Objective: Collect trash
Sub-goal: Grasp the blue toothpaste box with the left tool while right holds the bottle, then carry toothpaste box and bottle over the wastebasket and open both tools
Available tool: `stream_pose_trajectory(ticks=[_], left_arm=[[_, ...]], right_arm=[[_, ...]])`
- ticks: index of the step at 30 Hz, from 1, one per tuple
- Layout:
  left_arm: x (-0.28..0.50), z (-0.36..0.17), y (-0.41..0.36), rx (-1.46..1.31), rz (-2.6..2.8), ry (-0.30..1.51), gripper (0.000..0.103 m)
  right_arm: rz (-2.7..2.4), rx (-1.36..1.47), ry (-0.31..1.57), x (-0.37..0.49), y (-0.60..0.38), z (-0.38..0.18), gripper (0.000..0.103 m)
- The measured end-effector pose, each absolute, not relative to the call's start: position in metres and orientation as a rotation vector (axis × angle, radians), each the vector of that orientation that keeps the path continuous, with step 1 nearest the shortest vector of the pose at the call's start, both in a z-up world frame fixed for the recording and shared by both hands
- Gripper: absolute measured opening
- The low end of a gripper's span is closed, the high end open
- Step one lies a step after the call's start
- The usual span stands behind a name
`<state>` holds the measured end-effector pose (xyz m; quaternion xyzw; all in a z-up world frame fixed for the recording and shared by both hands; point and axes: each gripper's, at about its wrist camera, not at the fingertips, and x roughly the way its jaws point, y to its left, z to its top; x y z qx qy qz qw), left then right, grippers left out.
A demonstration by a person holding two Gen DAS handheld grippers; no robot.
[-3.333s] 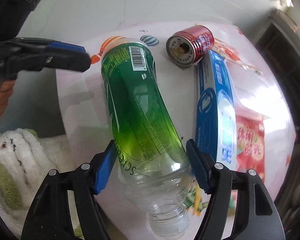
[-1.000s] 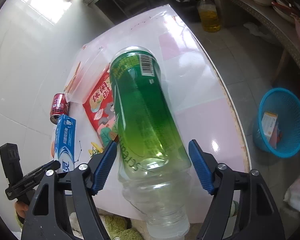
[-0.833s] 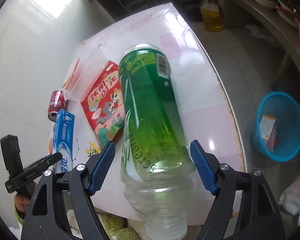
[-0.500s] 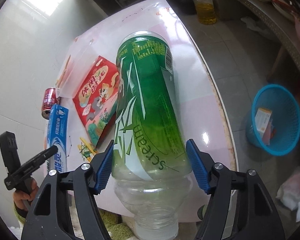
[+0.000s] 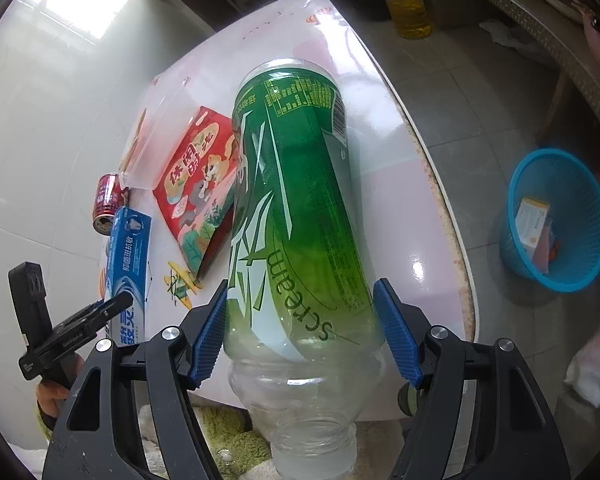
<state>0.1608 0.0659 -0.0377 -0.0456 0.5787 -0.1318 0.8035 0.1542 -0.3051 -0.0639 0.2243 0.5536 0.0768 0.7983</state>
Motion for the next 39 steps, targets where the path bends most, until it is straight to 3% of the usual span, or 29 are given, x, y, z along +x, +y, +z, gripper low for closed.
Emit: stream_pose_trajectory(ticks=[11, 18, 23, 39], left_arm=[[0.169, -0.047, 0.068, -0.106, -0.243, 1.238, 0.045], [0.165, -0.044, 0.073, -0.097, -0.232, 1.210, 0.033], [0.158, -0.041, 0.078, -0.101, -0.224, 1.193, 0.033], [0.140, 0.022, 0.068, -0.170, -0.339, 1.045, 0.032]], right_arm=[[0.156, 0.427, 1.200, 0.148, -0.303, -0.063, 0.071], [0.161, 0.454, 1.195, 0.149, -0.303, -0.066, 0.067], [0.161, 0.501, 1.170, 0.147, -0.310, -0.067, 0.067], [0.163, 0.645, 1.025, 0.124, -0.345, -0.049, 0.066]])
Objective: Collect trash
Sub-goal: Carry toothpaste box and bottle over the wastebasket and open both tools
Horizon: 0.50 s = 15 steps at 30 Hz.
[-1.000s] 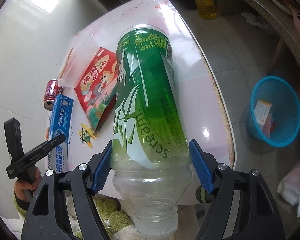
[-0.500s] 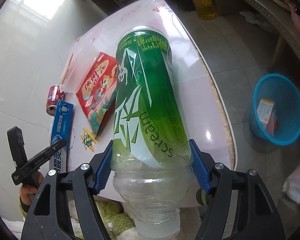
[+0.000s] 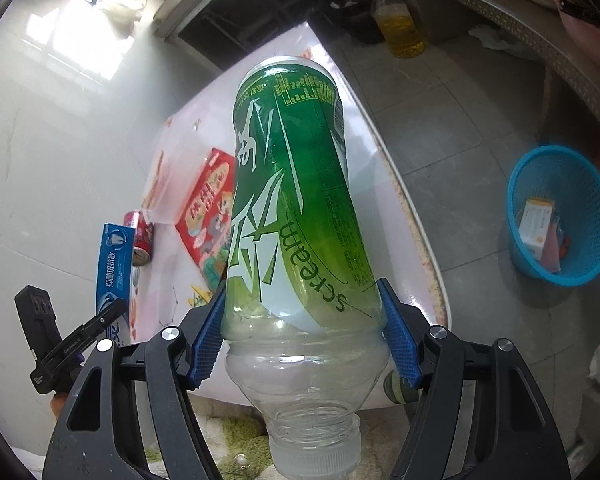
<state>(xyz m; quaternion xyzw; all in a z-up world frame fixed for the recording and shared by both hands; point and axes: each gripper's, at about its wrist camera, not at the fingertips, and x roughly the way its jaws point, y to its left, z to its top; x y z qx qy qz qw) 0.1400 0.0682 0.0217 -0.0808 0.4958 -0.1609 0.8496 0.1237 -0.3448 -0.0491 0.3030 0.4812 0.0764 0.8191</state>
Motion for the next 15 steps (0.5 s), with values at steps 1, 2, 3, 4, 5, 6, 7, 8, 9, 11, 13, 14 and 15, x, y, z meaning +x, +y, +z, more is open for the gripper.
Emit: stream_pose_trajectory(ticks=[1, 2, 3, 4, 5, 6, 7, 8, 9, 11, 13, 14, 15], left_arm=[[0.141, 0.026, 0.062, -0.168, -0.361, 1.037, 0.032], [0.143, 0.031, 0.055, -0.169, -0.389, 1.032, 0.032], [0.146, 0.035, 0.045, -0.169, -0.421, 1.029, 0.032], [0.149, 0.040, 0.034, -0.163, -0.452, 1.025, 0.032], [0.152, 0.045, 0.020, -0.149, -0.487, 1.018, 0.032], [0.155, 0.050, 0.007, -0.133, -0.521, 1.011, 0.032], [0.157, 0.054, -0.005, -0.122, -0.552, 1.007, 0.032], [0.161, 0.059, -0.023, -0.109, -0.600, 1.005, 0.032], [0.164, 0.062, -0.039, -0.095, -0.641, 1.007, 0.032], [0.169, 0.065, -0.077, -0.059, -0.718, 1.016, 0.032], [0.175, 0.062, -0.116, -0.018, -0.788, 1.062, 0.033], [0.176, 0.059, -0.133, -0.003, -0.820, 1.087, 0.033], [0.177, 0.054, -0.155, 0.009, -0.861, 1.111, 0.033]], right_arm=[[0.157, 0.656, 1.010, 0.121, -0.349, -0.047, 0.066], [0.149, 0.666, 0.995, 0.117, -0.355, -0.045, 0.066], [0.131, 0.678, 0.971, 0.112, -0.364, -0.042, 0.066], [0.111, 0.687, 0.952, 0.106, -0.372, -0.039, 0.066], [0.081, 0.698, 0.929, 0.099, -0.382, -0.037, 0.066], [0.057, 0.709, 0.912, 0.093, -0.391, -0.036, 0.066], [0.023, 0.725, 0.893, 0.086, -0.402, -0.035, 0.066], [-0.012, 0.742, 0.875, 0.076, -0.414, -0.034, 0.066], [-0.063, 0.764, 0.856, 0.064, -0.430, -0.035, 0.066], [-0.134, 0.802, 0.838, 0.045, -0.453, -0.040, 0.066], [-0.212, 0.868, 0.837, 0.021, -0.479, -0.054, 0.067], [-0.244, 0.902, 0.843, 0.012, -0.489, -0.062, 0.067], [-0.269, 0.929, 0.849, 0.003, -0.499, -0.071, 0.067]])
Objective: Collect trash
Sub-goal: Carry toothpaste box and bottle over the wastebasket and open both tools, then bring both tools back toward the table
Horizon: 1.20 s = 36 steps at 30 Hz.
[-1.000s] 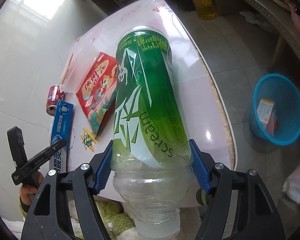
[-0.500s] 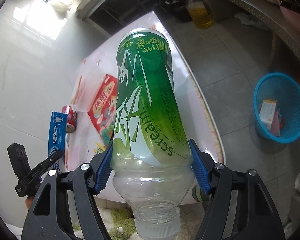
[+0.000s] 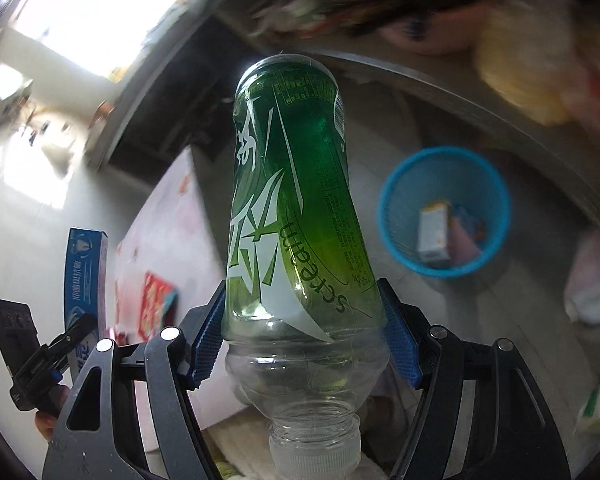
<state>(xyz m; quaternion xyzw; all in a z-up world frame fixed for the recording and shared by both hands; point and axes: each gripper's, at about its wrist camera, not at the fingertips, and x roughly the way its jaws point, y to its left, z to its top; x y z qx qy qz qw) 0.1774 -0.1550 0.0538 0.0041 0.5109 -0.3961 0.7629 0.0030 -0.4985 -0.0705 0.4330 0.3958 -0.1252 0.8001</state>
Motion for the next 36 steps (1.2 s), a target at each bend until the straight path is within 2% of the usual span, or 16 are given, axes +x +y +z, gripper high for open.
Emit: stream_pose_trajectory(ticks=[9, 14, 15, 16, 17, 19, 21, 27, 36], left_arm=[[0.189, -0.021, -0.325, 0.162, -0.983, 1.398, 0.033], [0.199, -0.062, -0.395, 0.252, -0.942, 1.426, 0.034], [0.205, -0.067, -0.405, 0.236, -0.951, 1.422, 0.048], [0.209, -0.070, -0.412, 0.215, -0.954, 1.414, 0.068], [0.213, -0.070, -0.412, 0.198, -0.932, 1.401, 0.072], [0.215, -0.069, -0.404, 0.147, -0.891, 1.384, 0.074], [0.213, -0.066, -0.393, 0.128, -0.911, 1.389, 0.074], [0.204, -0.020, -0.347, 0.147, -0.930, 1.265, 0.076], [0.177, 0.042, -0.247, 0.065, -0.998, 1.108, 0.079]], right_arm=[[-0.351, 1.157, 0.950, -0.009, -0.540, -0.164, 0.067], [-0.413, 1.152, 0.982, 0.037, -0.573, -0.203, 0.067], [-0.442, 1.128, 0.976, 0.046, -0.578, -0.208, 0.068], [-0.490, 1.071, 0.968, 0.053, -0.584, -0.212, 0.068], [-0.565, 0.966, 0.976, 0.063, -0.588, -0.215, 0.069], [-0.672, 0.798, 1.016, 0.075, -0.586, -0.217, 0.073], [-0.709, 0.718, 1.045, 0.079, -0.579, -0.221, 0.073], [-0.738, 0.708, 1.025, 0.048, -0.560, -0.216, 0.073], [-0.653, 0.684, 0.959, 0.021, -0.521, -0.167, 0.074]])
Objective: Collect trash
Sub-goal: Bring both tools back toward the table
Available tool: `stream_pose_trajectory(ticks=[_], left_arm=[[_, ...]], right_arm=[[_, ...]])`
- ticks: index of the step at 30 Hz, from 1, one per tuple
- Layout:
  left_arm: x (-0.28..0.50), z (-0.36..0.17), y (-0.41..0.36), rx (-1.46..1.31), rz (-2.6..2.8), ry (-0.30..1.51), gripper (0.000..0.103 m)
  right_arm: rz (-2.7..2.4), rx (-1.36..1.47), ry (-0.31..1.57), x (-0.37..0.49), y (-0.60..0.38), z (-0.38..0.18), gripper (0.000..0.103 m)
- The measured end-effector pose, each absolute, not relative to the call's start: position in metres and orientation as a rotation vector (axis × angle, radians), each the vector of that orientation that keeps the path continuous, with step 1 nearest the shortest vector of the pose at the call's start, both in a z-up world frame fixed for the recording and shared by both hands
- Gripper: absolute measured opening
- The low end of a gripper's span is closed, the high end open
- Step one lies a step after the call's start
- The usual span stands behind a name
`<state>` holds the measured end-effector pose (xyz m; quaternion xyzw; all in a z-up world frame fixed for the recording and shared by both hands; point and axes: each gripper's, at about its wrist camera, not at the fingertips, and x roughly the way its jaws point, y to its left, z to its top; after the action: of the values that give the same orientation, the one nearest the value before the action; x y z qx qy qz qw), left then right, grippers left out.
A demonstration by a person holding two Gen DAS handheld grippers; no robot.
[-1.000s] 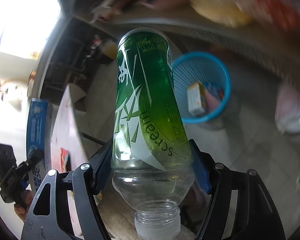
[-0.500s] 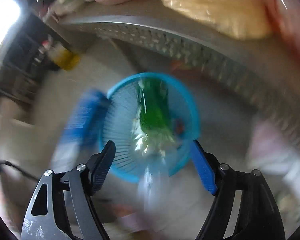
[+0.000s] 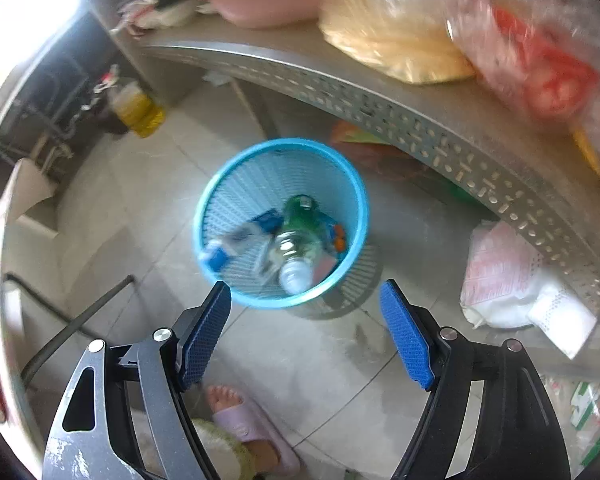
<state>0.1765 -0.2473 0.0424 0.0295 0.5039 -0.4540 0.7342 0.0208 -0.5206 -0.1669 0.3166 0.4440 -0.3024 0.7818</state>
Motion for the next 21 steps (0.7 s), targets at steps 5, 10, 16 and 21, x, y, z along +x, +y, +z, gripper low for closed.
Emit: stream_pose_trajectory(ticks=[5, 10, 16, 21], left_arm=[[0.164, 0.056, -0.168, -0.010, -0.964, 1.046, 0.080], [0.150, 0.056, -0.073, -0.063, -0.798, 0.950, 0.080], [0.135, 0.036, 0.018, -0.145, -0.573, 0.921, 0.080], [0.129, 0.019, 0.067, -0.225, -0.445, 0.910, 0.080]], right_arm=[[-0.490, 0.656, 0.874, 0.040, -0.491, -0.122, 0.080], [-0.280, 0.574, 0.836, 0.082, -0.450, -0.081, 0.081], [-0.012, 0.455, 0.840, 0.134, -0.376, -0.048, 0.082], [0.204, 0.477, 0.877, 0.172, -0.319, -0.045, 0.082]])
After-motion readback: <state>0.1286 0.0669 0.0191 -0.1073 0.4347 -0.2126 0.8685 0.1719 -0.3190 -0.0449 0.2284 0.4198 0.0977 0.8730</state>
